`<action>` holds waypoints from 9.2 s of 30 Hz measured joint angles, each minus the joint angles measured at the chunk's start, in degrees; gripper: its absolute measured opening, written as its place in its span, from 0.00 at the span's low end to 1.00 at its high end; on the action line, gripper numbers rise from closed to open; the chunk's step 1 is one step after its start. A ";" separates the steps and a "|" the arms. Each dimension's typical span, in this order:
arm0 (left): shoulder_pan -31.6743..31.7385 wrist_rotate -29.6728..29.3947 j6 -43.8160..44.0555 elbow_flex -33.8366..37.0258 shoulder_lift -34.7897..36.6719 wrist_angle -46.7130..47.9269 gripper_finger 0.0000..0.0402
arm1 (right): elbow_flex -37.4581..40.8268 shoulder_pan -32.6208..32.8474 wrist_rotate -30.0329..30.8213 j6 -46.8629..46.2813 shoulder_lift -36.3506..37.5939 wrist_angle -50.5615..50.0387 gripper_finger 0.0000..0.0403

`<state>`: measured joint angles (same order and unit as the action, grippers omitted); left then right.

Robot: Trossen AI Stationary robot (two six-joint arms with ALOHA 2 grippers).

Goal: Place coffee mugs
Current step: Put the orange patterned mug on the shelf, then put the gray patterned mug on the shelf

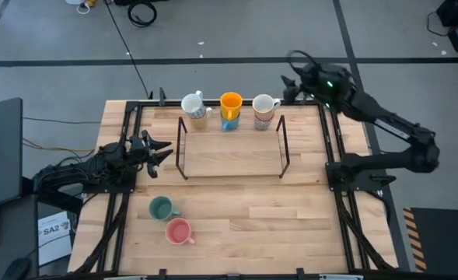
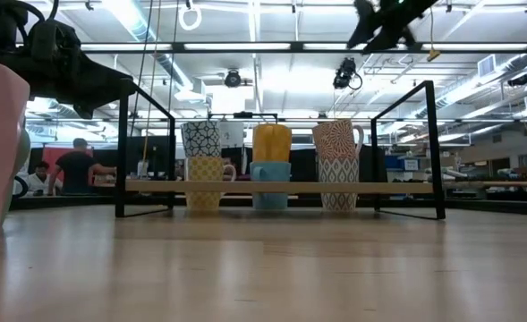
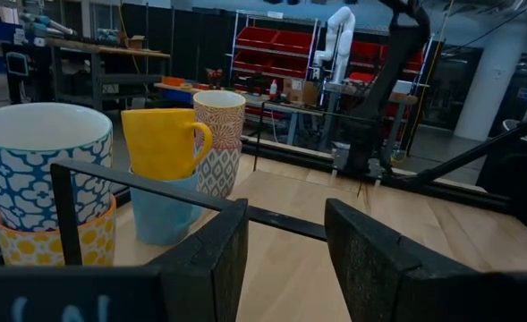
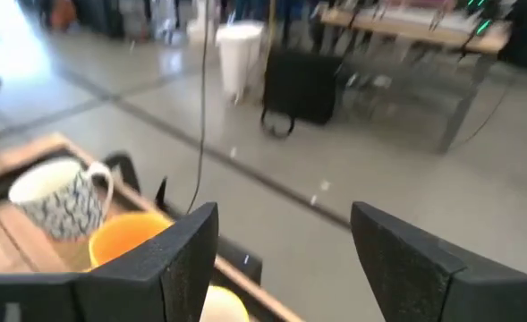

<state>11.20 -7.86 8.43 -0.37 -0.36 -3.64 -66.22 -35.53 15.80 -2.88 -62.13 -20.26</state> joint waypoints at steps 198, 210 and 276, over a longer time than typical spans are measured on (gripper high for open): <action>-0.02 0.03 -0.07 -0.01 -0.02 0.39 0.39 | 1.41 20.33 -24.57 23.47 -19.34 -28.38 0.12; -0.02 0.02 -0.07 -0.01 -0.02 0.42 0.39 | 1.41 20.33 -24.16 23.48 -19.34 -28.24 0.17; 0.00 0.00 -0.04 -0.01 -0.04 0.42 0.39 | -11.80 -6.90 -24.08 22.96 -19.32 -15.52 0.33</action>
<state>11.20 -7.86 8.38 -0.38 -0.40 -3.22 -78.02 -42.43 -8.28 20.08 -81.45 -35.78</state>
